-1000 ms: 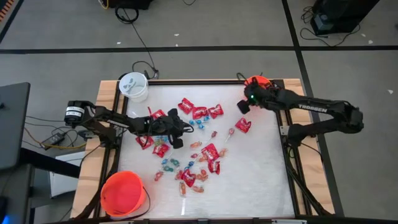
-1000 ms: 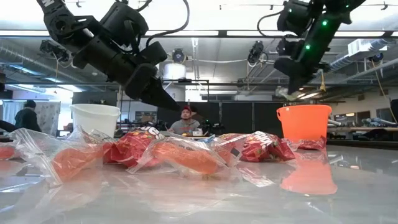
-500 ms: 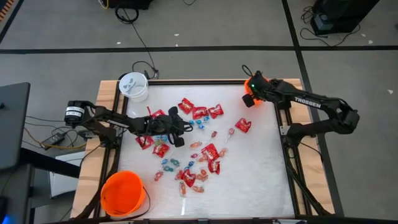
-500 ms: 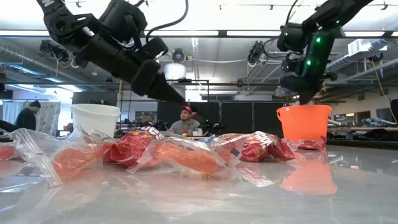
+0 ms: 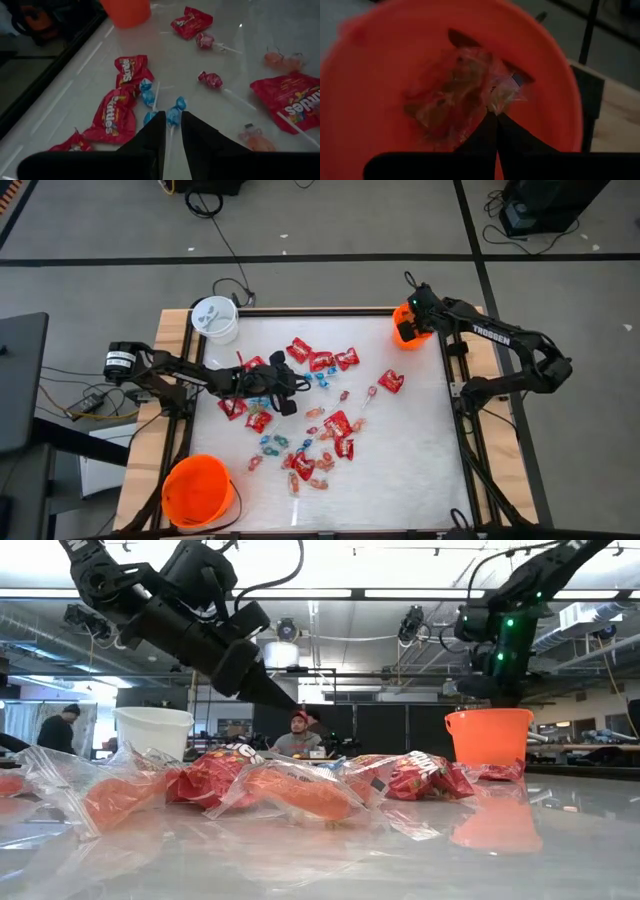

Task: Sort candy by brand, put in halloween buckets
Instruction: Put the right green gummy into the top orange bucket, then put the orange gummy into the top orange bucket

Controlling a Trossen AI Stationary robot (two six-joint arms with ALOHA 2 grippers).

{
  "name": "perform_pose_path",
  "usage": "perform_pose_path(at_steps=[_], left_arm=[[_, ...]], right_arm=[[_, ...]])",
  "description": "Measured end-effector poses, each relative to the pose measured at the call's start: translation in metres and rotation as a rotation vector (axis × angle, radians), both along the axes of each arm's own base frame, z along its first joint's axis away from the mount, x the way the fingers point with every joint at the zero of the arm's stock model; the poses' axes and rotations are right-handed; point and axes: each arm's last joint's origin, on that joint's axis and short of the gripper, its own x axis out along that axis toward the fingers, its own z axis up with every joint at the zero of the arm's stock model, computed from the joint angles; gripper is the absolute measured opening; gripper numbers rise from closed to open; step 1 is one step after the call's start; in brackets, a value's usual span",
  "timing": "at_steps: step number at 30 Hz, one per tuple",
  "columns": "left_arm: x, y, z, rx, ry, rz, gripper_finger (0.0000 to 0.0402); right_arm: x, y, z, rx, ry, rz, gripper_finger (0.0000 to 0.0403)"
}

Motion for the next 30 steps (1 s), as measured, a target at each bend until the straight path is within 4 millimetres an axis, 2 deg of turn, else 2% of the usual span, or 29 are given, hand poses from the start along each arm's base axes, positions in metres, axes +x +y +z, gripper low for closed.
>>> perform_pose_path(at_steps=[7, 11, 15, 23, 30], left_arm=[[0.0, 0.0, -0.001, -0.002, 0.009, 0.001, 0.0065], [0.0, 0.0, -0.001, -0.001, 0.009, 0.001, 0.0065], [0.0, 0.0, 0.0, -0.001, 0.004, 0.001, 0.0065], [0.0, 0.0, -0.001, -0.032, -0.002, 0.013, 0.0065], [0.0, -0.004, -0.002, -0.104, 0.007, -0.08, 0.0065]], right_arm=[[-0.001, -0.007, 0.0, 0.011, -0.078, 0.02, 0.0094], [0.0, -0.004, 0.013, -0.068, -0.128, 0.046, 0.0132], [0.004, 0.006, 0.03, -0.156, -0.186, 0.102, 0.015], [0.016, 0.053, 0.062, -0.233, -0.337, 0.273, 0.0141], [0.035, 0.108, 0.066, -0.062, -0.471, 0.516, 0.0133]])
